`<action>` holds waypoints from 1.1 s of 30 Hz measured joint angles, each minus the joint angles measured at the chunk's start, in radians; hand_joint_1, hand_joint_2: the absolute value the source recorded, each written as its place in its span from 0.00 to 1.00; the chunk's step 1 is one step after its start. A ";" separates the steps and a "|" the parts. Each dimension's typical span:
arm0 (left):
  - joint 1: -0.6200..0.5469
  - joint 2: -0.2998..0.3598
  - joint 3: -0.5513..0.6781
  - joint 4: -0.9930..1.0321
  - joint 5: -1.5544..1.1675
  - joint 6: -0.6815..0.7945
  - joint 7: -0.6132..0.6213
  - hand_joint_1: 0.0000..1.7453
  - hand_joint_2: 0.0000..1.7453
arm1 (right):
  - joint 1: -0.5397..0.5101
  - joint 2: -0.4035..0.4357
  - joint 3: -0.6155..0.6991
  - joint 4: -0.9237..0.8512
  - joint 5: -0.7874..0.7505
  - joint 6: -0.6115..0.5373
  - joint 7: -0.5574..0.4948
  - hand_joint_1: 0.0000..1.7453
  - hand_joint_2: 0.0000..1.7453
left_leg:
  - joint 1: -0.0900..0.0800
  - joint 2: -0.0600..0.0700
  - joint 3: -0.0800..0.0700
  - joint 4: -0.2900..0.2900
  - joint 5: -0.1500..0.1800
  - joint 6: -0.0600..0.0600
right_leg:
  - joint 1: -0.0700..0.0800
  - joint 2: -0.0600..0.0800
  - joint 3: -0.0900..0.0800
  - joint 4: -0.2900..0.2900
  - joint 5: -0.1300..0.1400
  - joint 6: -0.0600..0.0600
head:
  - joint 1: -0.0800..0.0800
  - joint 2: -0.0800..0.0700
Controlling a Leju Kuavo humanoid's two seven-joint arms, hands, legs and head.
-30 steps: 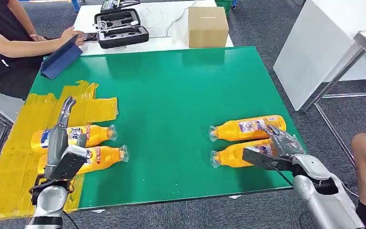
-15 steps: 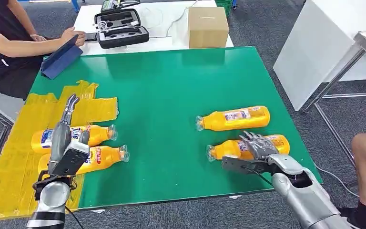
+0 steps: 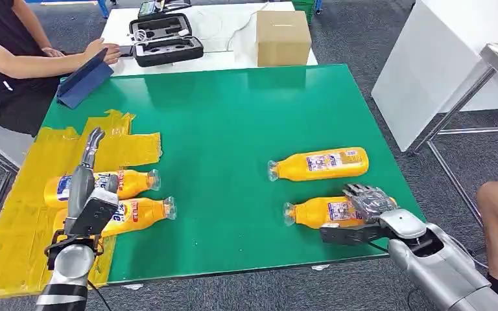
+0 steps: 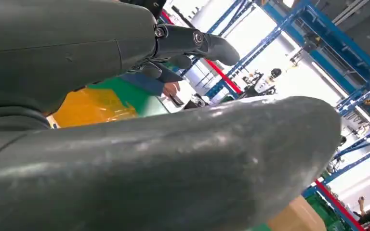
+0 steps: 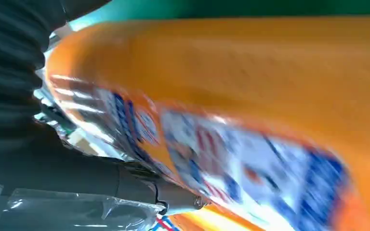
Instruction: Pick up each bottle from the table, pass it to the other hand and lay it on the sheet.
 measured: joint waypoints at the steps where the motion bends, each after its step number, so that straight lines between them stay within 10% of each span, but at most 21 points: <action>1: 0.000 0.001 0.000 0.000 0.000 0.000 0.000 0.00 0.00 | 0.000 -0.004 0.001 0.000 0.000 0.000 0.002 0.00 1.00 | 0.000 0.000 0.000 0.000 0.000 0.000 | 0.000 0.000 0.000 0.000 0.000 0.000 | 0.000 0.000; 14: 0.009 0.005 0.002 0.000 0.001 0.007 0.000 0.00 0.00 | 0.028 -0.058 -0.029 -0.037 0.015 0.032 0.011 0.00 1.00 | -0.001 -0.001 -0.002 0.000 0.000 0.001 | -0.001 0.000 -0.001 0.000 0.000 0.001 | 0.000 0.000; 15: 0.010 0.005 0.003 0.000 0.005 0.007 0.000 0.00 0.00 | 0.034 -0.065 -0.035 -0.042 0.011 0.040 0.008 0.23 1.00 | -0.001 0.000 -0.002 0.000 0.000 0.001 | -0.001 0.000 -0.001 0.000 0.000 0.001 | 0.000 0.000; 17: 0.009 0.005 0.003 0.000 0.009 0.006 0.000 0.00 0.00 | 0.045 -0.070 -0.041 -0.045 0.011 0.044 0.004 0.23 1.00 | -0.001 0.000 -0.002 0.000 0.000 0.001 | -0.001 0.000 -0.001 0.000 0.000 0.001 | 0.000 0.000; 18: 0.009 0.005 0.003 0.000 0.011 0.005 0.000 0.00 0.00 | 0.047 -0.070 -0.042 -0.045 0.011 0.049 -0.001 1.00 1.00 | -0.001 0.000 -0.001 0.000 0.000 0.001 | -0.001 0.000 -0.001 0.000 0.000 0.001 | 0.000 0.000; 33: -0.021 0.006 -0.018 0.003 0.041 -0.005 0.027 0.00 0.00 | 0.019 -0.031 -0.008 0.011 -0.027 0.059 -0.021 1.00 1.00 | -0.001 0.006 0.008 0.000 -0.001 0.000 | 0.000 0.006 0.004 -0.001 0.002 -0.002 | 0.000 0.000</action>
